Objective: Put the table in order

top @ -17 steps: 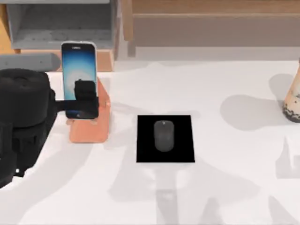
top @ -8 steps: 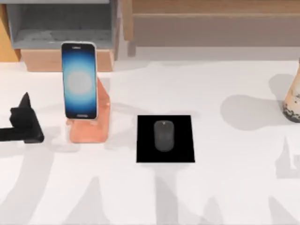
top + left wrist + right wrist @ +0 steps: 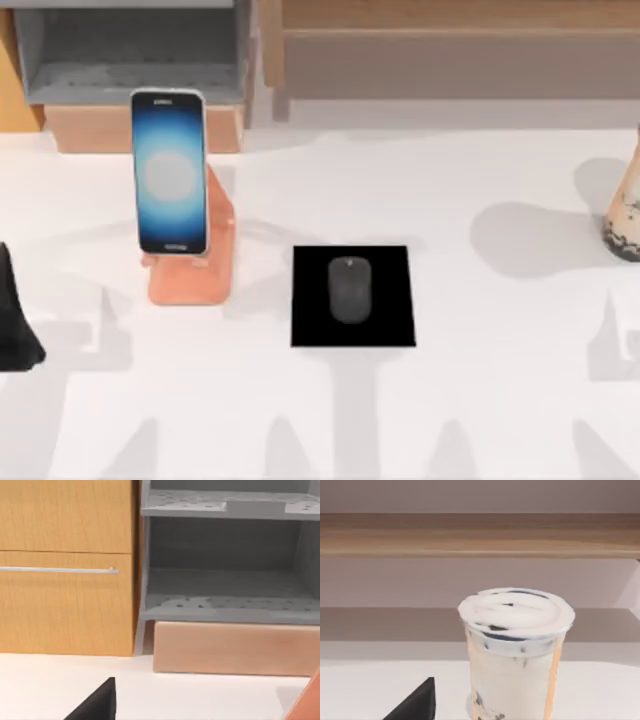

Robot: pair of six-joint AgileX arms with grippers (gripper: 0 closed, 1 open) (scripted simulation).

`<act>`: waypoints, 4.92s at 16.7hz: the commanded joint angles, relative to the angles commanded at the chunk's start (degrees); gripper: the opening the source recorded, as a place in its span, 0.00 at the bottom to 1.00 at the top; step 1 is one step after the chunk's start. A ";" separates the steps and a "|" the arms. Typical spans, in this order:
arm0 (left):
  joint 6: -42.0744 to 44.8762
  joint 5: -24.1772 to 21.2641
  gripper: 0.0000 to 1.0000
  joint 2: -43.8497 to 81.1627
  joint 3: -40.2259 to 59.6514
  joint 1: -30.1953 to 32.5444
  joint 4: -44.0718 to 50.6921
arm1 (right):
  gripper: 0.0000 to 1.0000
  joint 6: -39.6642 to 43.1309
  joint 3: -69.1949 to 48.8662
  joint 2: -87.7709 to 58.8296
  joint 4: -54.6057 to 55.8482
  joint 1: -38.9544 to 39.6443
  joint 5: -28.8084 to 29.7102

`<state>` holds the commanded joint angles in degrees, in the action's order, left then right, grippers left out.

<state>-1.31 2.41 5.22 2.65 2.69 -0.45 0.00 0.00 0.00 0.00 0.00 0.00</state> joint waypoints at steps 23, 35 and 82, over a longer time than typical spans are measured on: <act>1.31 -2.41 1.00 -5.22 -2.65 -2.69 0.45 | 1.00 -4.25 4.58 -51.25 32.40 -1.77 -1.41; 1.31 -2.41 1.00 -5.22 -2.65 -2.69 0.45 | 1.00 -2.86 -6.88 -101.20 76.61 -0.28 1.50; 1.31 -2.41 1.00 -5.22 -2.65 -2.69 0.45 | 0.00 -0.45 -23.25 -117.41 88.53 1.18 3.46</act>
<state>0.00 0.00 0.00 0.00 0.00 0.00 -0.45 -23.25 -117.41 88.53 1.18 3.46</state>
